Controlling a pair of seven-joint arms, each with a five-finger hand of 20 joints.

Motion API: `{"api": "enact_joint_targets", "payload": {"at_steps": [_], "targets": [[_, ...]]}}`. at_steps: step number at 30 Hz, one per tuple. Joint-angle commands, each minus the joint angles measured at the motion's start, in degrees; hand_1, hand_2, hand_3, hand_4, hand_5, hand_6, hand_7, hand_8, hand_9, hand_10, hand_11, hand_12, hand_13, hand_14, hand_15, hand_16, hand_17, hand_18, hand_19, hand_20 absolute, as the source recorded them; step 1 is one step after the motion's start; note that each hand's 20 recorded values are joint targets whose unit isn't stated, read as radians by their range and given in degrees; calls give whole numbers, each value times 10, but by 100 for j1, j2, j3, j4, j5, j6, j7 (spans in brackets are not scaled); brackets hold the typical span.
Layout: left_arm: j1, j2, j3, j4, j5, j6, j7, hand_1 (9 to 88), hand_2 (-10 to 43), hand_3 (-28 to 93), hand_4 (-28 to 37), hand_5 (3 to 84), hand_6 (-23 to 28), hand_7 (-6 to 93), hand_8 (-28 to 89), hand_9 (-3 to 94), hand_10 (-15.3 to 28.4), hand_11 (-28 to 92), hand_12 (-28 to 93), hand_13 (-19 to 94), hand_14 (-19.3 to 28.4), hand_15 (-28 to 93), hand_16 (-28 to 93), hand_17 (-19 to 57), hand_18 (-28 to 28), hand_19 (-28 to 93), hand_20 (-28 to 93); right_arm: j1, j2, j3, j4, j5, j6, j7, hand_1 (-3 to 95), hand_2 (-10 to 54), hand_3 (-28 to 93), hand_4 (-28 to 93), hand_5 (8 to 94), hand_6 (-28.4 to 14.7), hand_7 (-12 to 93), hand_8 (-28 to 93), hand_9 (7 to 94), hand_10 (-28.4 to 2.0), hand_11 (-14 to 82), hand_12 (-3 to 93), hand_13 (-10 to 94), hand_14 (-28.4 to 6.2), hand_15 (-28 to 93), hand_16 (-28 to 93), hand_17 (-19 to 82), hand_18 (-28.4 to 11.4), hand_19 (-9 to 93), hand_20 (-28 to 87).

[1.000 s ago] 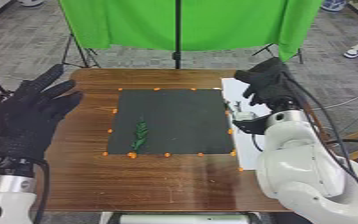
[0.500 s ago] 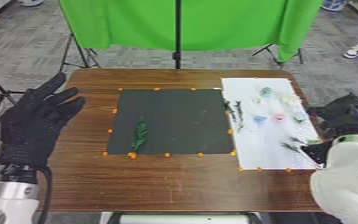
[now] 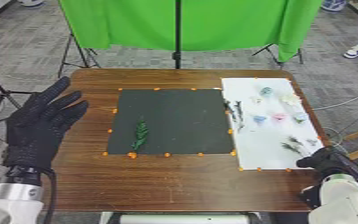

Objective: Arrange flowers

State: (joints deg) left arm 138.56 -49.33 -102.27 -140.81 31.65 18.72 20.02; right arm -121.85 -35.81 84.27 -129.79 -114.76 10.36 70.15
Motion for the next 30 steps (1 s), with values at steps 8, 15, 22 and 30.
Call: {"api": "enact_joint_targets", "payload": {"at_steps": [8,15,22,30], "targets": [[65,-58,66,16,-41,113,-2,201,89,753,-283,358,88,150,-107,310,208,261,97,230,284,537,-110,-94,235,573,113,490,33,-212,77,-780,19,323,380,-76,681,-216,503,-41,96,-104,801,-174,220,148,801,-115,583,143,508,-213,932,179],[86,-28,69,20,-59,115,64,201,89,753,-283,357,88,152,-109,311,208,261,97,230,284,538,-110,-95,235,571,115,657,69,-250,224,-660,-181,405,381,-81,682,-216,517,-43,98,-109,814,-169,222,150,809,-112,581,145,514,-211,932,185],[101,141,134,36,-141,189,309,201,88,755,-283,357,88,152,-109,311,207,263,96,230,284,538,-110,-94,234,570,117,1150,281,-645,555,-574,-368,284,383,-83,684,-218,516,-47,95,-106,815,-169,223,150,812,-112,579,147,515,-212,932,187],[48,75,138,42,-115,153,176,201,88,756,-283,358,89,152,-110,311,206,264,95,230,284,539,-109,-94,233,568,119,1576,340,-1089,911,-589,-728,435,384,-84,684,-219,514,-49,93,-105,814,-169,224,148,811,-111,581,147,517,-211,932,184]]}}
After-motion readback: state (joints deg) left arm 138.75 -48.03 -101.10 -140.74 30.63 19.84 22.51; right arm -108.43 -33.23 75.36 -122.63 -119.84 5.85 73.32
